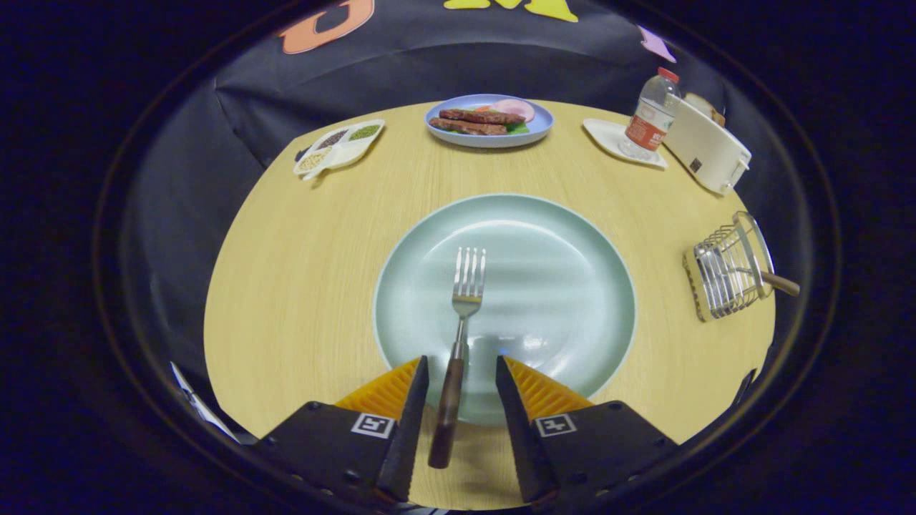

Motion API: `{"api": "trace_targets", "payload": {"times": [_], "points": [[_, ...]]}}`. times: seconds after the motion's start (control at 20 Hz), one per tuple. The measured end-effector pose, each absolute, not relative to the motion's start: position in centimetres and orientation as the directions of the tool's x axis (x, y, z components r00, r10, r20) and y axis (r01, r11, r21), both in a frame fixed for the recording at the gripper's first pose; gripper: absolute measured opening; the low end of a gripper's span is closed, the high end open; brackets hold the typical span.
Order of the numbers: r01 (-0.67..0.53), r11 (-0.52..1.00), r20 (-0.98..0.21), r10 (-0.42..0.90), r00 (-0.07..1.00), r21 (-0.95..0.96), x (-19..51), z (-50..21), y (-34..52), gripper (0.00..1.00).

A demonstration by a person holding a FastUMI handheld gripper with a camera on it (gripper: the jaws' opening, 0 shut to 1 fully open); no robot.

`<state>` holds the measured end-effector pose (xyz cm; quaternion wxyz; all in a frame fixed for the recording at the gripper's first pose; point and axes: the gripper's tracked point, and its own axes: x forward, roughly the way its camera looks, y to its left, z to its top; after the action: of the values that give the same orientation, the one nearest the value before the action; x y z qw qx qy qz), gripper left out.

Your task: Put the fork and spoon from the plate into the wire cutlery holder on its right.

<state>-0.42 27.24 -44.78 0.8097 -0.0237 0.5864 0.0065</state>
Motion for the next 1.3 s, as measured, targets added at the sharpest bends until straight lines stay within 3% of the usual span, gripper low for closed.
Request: {"api": "trace_targets", "payload": {"times": [0.1, 0.2, 0.3, 0.45, 0.5, 0.85, 1.3], "points": [[-0.015, 0.999, -0.955, -0.031, 0.296, -0.037, -0.6, -45.3, 27.2, 0.40], [0.003, 0.999, -0.961, -0.032, 0.276, -0.033, -0.6, -45.9, 27.0, 0.35], [0.015, 1.000, -0.962, -0.015, 0.272, -0.012, -0.6, -46.0, 27.4, 0.13], [0.011, 0.999, -0.965, 0.030, 0.261, 0.034, -0.9, -45.2, 27.4, 0.11], [0.002, 0.999, -0.965, 0.043, 0.259, 0.045, -0.6, -45.1, 27.6, 0.02], [0.019, 0.995, -0.949, 0.084, 0.303, 0.094, 0.7, -40.7, 25.5, 0.02], [-0.055, 0.997, -0.917, 0.073, 0.392, 0.056, 2.2, -34.3, 18.7, 0.02]]}}
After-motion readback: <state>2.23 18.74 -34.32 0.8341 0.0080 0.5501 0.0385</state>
